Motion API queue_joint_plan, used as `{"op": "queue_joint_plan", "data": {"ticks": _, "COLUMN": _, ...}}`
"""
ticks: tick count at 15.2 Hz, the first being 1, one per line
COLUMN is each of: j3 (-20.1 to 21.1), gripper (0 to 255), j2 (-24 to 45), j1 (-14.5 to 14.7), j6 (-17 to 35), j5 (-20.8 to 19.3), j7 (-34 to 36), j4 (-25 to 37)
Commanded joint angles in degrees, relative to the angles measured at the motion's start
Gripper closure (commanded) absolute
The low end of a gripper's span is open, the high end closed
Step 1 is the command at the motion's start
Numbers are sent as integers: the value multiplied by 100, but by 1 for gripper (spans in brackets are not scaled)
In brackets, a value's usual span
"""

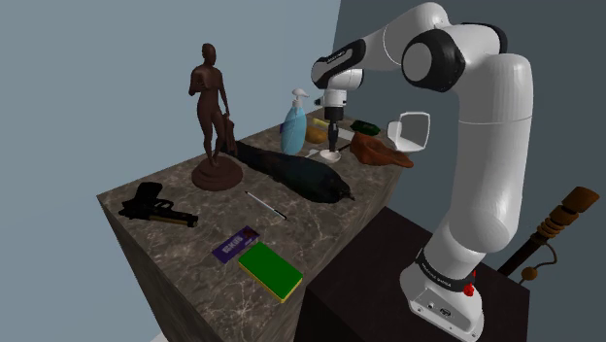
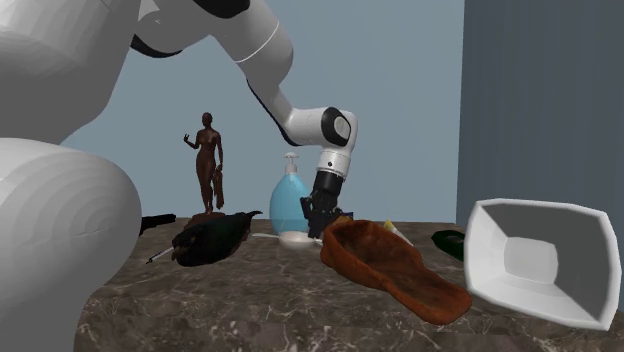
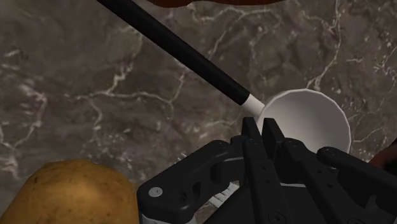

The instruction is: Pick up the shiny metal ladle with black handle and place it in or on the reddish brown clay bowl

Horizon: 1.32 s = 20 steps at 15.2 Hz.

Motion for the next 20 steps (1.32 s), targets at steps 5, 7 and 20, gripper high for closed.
{"op": "queue_joint_plan", "data": {"ticks": 5, "j3": -39, "gripper": 255, "j2": -200, "j1": 15, "j6": -373, "j5": -92, "j7": 78, "j4": 195}}
{"op": "queue_joint_plan", "data": {"ticks": 7, "j3": -50, "gripper": 255, "j2": -257, "j1": 18, "j6": -502, "j5": -118, "j7": 103, "j4": 273}}
{"op": "queue_joint_plan", "data": {"ticks": 20, "j3": -98, "gripper": 255, "j2": -521, "j1": 11, "j6": -1387, "j5": -237, "j7": 246, "j4": 931}}
